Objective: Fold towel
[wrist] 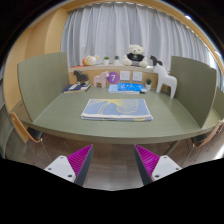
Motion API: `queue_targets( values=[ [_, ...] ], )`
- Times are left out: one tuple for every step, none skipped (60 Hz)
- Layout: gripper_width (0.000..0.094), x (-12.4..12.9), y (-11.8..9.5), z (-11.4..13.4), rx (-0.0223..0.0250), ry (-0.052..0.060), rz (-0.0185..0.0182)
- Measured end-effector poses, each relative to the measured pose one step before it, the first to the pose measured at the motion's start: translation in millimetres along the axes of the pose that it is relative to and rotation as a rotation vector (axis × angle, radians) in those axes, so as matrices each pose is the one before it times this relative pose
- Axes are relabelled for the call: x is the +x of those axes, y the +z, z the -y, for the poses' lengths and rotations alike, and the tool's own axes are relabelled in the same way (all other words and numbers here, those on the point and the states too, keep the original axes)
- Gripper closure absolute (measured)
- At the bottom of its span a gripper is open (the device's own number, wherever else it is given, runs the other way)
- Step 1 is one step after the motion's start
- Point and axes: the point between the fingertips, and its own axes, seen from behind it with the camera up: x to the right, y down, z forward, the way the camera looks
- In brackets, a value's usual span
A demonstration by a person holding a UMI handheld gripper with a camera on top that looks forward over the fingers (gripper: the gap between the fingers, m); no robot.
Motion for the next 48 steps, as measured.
queue_targets(
  values=[
    [0.0117, -7.7, 8.4, 2.24, -0.00271, -0.0023, 0.00582],
    [0.0117, -7.17, 8.19, 2.13, -0.00315, -0.0018, 0.00468],
    [0.0117, -7.04, 8.31, 2.1, -0.00296, -0.0015, 0.00434],
    [0.0118, -7.14, 8.12, 2.49, -0.0039, -0.002, 0.00459],
    [0.0119, -7.16, 8.6, 3.02, -0.00484, -0.0024, 0.00507],
    [0.0117, -7.17, 8.14, 2.87, -0.00442, -0.002, 0.00595],
    [0.0117, -3.99, 6.34, 3.65, -0.00482, -0.004, 0.00933],
    [0.0118, -8.98, 9.92, 3.43, 0.00068, -0.0002, 0.00006],
    [0.0118, -5.89, 8.05, 4.4, -0.00025, -0.0024, 0.00293],
    [0.0117, -3.1, 6.73, 5.05, -0.00142, -0.0049, 0.00733],
    [0.0116, -5.47, 8.48, 4.87, 0.00048, -0.0032, 0.00481],
    [0.0114, -5.3, 8.0, 5.12, 0.00022, -0.0028, 0.00366],
    [0.0112, -4.59, 8.35, 5.25, 0.00109, -0.0033, 0.00306],
    [0.0113, -4.32, 8.54, 5.47, 0.00086, -0.0029, 0.0009],
    [0.0113, -3.33, 8.7, 5.45, 0.0002, -0.0012, -0.00016],
    [0.0114, -3.47, 9.04, 5.67, -0.00035, 0.0002, -0.00052],
    [0.0113, -3.55, 8.8, 5.78, -0.00064, 0.0009, 0.00013],
    [0.0115, -3.52, 9.47, 5.82, 0.00002, 0.0013, 0.00032],
    [0.0115, -3.42, 9.14, 5.87, -0.00048, 0.0012, 0.00077],
    [0.0119, -3.3, 9.37, 5.41, -0.00162, 0.001, 0.0003],
    [0.0122, -2.75, 9.18, 5.25, -0.00239, 0.0016, -0.00139],
    [0.0123, -2.47, 9.03, 5.19, -0.0024, 0.0001, -0.00264],
    [0.0128, -1.88, 8.81, 5.08, -0.00248, -0.0017, -0.00293],
    [0.013, -1.6, 8.35, 4.71, -0.00239, -0.0027, -0.00344],
    [0.0133, -1.37, 8.42, 4.51, -0.00374, -0.002, -0.00454],
    [0.0138, -1.08, 8.1, 3.69, -0.00401, -0.002, -0.00512],
    [0.0141, -0.98, 7.88, 3.36, -0.00527, -0.0016, -0.00494],
    [0.0146, -0.96, 8.21, 2.52, -0.00663, -0.0009, -0.00412],
    [0.0151, -1.49, 7.54, 2.0, -0.00889, -0.001, -0.00286],
    [0.0157, -1.36, 7.59, 1.79, -0.00855, -0.0014, -0.00163],
    [0.0162, -1.0, 7.24, 1.36, -0.00884, -0.0013, -0.00205],
    [0.0166, -0.49, 6.92, 0.73, -0.00994, 0.0001, -0.00236],
    [0.0172, -0.59, 6.42, 0.19, -0.01033, 0.0002, -0.0026],
    [0.0179, -0.4, 5.54, -0.17, -0.01061, 0.0002, -0.00216],
    [0.0186, -0.13, 4.99, -0.59, -0.01037, -0.0014, -0.00197],
    [0.0197, 0.23, 4.39, -1.23, -0.01144, -0.003, -0.00345],
    [0.0209, 1.38, 3.63, -1.55, -0.01271, -0.0037, -0.00645],
    [0.0226, 2.44, 3.54, -1.97, -0.01344, -0.0039, -0.00968],
    [0.0248, 3.07, 3.01, -2.71, -0.01443, -0.0035, -0.01217],
    [0.0262, 0.02, 1.13, -1.79, -0.01404, -0.0042, -0.00746],
    [0.0303, -0.13, 0.78, 5.54, 0.01883, 0.0092, 0.00244],
    [0.0357, 2.22, 0.98, 0.47, 0.00297, 0.0132, -0.01165],
    [0.0425, 2.71, 0.85, -1.77, -0.00644, 0.0051, -0.01611],
    [0.0477, 1.68, 0.52, 1.86, 0.00707, 0.0039, -0.00859],
    [0.0529, 1.76, 0.81, -0.28, -0.0002, 0.0031, -0.01037],
    [0.0582, 0.33, 0.65, 0.33, 0.00164, 0.0001, -0.00562],
    [0.0627, 0.82, 0.53, 0.17, 0.00129, -0.0034, -0.00532],
    [0.0724, 1.76, 0.7, 0.36, 0.00039, -0.0082, -0.00874]
  ],
)
